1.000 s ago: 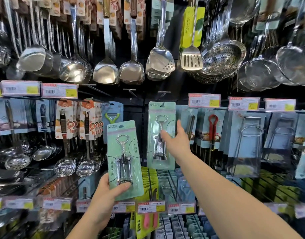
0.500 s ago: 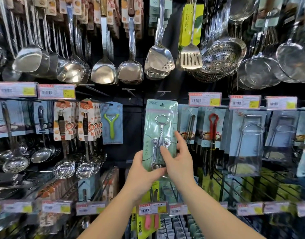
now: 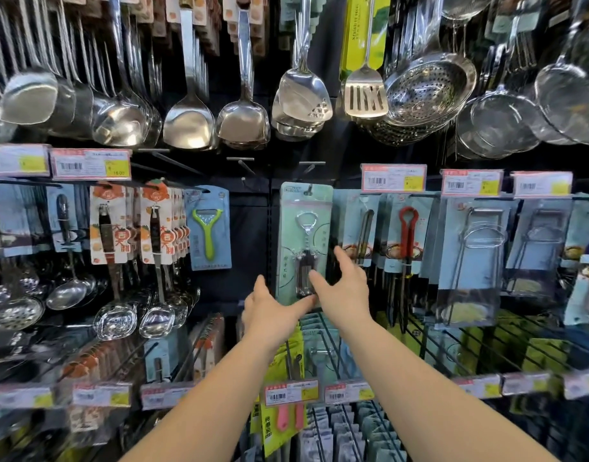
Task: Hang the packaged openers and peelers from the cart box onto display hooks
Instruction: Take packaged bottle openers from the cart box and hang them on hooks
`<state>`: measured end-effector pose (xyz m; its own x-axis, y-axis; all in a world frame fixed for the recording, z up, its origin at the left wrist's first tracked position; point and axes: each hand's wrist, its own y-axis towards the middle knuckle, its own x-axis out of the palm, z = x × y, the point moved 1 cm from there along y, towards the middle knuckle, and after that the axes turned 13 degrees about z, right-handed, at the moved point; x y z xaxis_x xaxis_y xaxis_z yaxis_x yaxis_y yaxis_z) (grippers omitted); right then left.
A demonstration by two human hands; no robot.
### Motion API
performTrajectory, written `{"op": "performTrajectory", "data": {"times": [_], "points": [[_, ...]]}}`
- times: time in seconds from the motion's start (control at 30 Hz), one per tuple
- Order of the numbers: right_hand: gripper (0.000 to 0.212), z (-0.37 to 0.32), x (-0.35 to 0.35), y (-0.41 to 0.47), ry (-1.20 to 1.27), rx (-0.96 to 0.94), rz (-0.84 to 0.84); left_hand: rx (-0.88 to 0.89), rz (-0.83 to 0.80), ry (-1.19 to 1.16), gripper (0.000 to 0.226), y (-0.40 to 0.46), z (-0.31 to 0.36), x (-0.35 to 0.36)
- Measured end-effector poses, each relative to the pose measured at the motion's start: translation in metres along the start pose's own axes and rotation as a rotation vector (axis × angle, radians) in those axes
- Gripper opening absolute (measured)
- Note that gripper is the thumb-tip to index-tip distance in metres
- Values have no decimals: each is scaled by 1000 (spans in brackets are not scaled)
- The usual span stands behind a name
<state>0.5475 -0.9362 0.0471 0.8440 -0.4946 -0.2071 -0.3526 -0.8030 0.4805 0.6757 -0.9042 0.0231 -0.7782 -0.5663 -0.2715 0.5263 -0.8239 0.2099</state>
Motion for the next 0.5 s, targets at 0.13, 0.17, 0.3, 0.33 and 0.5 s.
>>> {"op": "performTrajectory", "data": {"times": [0.13,0.17,0.3,0.33,0.5], "points": [[62,33,-18,-6,-61,49,43,248,233,195,90,-12,-7,16],[61,42,-27,-7,-73,63,63,332,264,199,82,-19,-6,24],[58,84,-80,-2,-167,87,143,607,189,227,64,-52,11,72],[58,95,-98,-1,-201,84,164,635,102,256,64,-60,16,89],[58,160,-206,5,-423,145,253,693,-320,472,73,-117,43,194]]}}
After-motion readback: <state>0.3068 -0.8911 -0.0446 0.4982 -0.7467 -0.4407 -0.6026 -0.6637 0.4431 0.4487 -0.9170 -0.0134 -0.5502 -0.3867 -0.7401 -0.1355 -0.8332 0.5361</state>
